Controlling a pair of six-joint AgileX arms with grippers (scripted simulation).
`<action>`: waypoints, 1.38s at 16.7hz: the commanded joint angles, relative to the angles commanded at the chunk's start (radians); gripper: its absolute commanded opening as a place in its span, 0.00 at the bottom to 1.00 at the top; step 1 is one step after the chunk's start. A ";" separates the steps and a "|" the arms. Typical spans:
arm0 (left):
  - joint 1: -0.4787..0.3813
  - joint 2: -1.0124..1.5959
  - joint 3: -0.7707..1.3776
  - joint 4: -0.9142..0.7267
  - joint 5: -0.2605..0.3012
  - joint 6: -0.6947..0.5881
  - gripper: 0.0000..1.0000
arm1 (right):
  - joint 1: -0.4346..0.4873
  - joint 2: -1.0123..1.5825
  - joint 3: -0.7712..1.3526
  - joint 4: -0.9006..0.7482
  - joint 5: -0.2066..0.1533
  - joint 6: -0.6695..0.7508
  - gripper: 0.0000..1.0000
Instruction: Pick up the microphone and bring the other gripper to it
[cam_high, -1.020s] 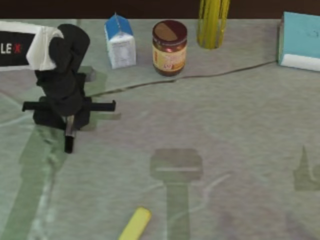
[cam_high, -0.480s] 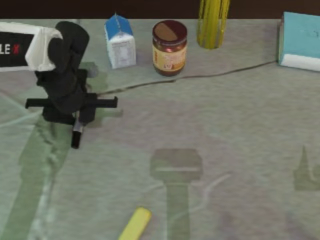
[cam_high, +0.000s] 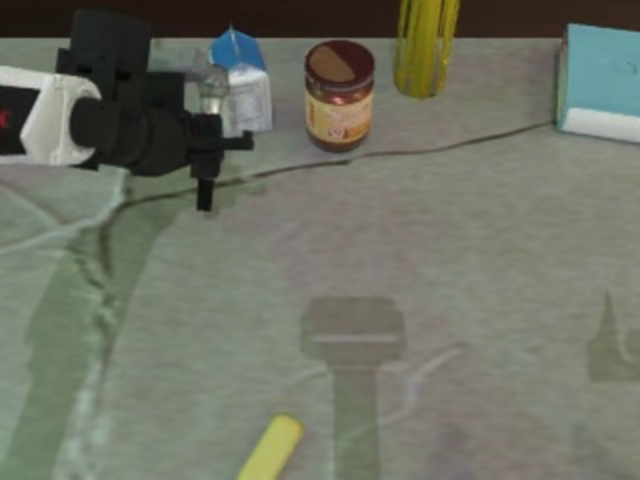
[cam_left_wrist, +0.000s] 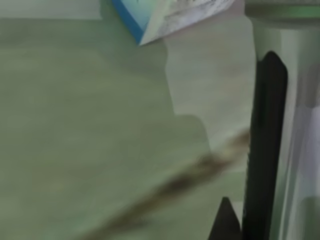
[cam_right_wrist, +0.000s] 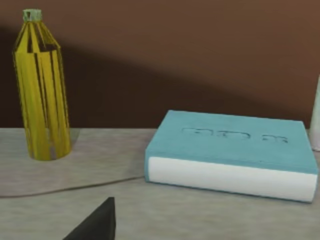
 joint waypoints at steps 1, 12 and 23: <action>0.004 -0.018 -0.027 0.096 0.037 0.012 0.00 | 0.000 0.000 0.000 0.000 0.000 0.000 1.00; 0.037 -0.243 -0.257 0.858 0.348 0.130 0.00 | 0.000 0.000 0.000 0.000 0.000 0.000 1.00; -0.112 -0.323 -0.319 0.880 0.200 0.128 0.00 | 0.000 0.000 0.000 0.000 0.000 0.000 1.00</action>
